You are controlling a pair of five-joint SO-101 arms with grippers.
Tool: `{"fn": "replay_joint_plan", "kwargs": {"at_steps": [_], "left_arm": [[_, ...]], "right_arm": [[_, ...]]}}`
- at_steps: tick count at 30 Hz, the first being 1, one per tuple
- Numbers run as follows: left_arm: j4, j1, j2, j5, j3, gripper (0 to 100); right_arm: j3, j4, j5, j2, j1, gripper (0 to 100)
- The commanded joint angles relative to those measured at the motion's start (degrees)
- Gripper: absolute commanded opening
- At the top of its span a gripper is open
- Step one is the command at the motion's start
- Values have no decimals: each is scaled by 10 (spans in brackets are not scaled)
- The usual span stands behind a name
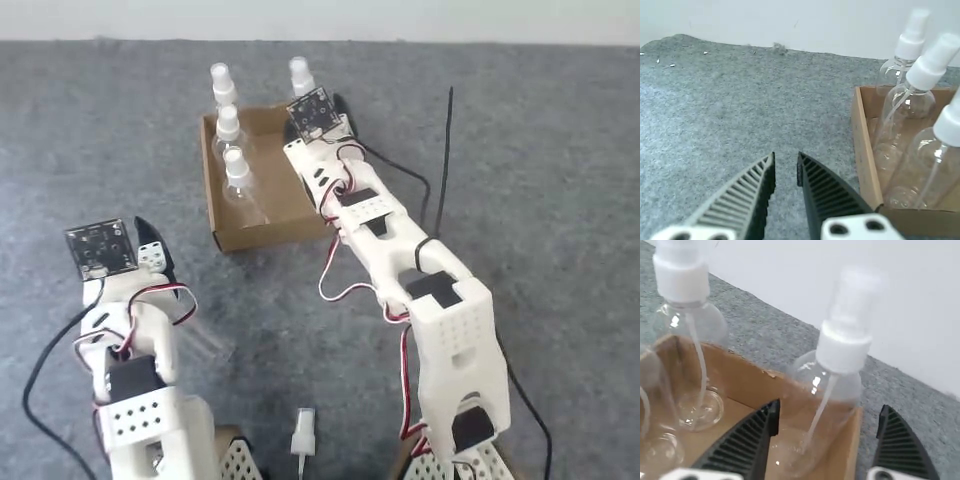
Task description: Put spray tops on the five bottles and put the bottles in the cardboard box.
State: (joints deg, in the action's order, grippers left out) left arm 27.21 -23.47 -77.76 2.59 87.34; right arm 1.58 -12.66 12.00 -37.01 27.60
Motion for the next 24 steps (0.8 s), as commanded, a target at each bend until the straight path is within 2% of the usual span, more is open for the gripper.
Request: {"fn": "replay_joint_plan", "kwargs": {"at_steps": [1, 9, 24], "left_arm": [[-20, -3, -3, -7, -1, 70], [-21, -3, -3, -7, -1, 70], [-21, -4, -3, -7, -2, 70]], "right_arm": [[-32, 8, -3, 70, -16, 264], [-19, 125, -6, 142, -13, 264], [152, 197, -5, 358, -3, 264]]}}
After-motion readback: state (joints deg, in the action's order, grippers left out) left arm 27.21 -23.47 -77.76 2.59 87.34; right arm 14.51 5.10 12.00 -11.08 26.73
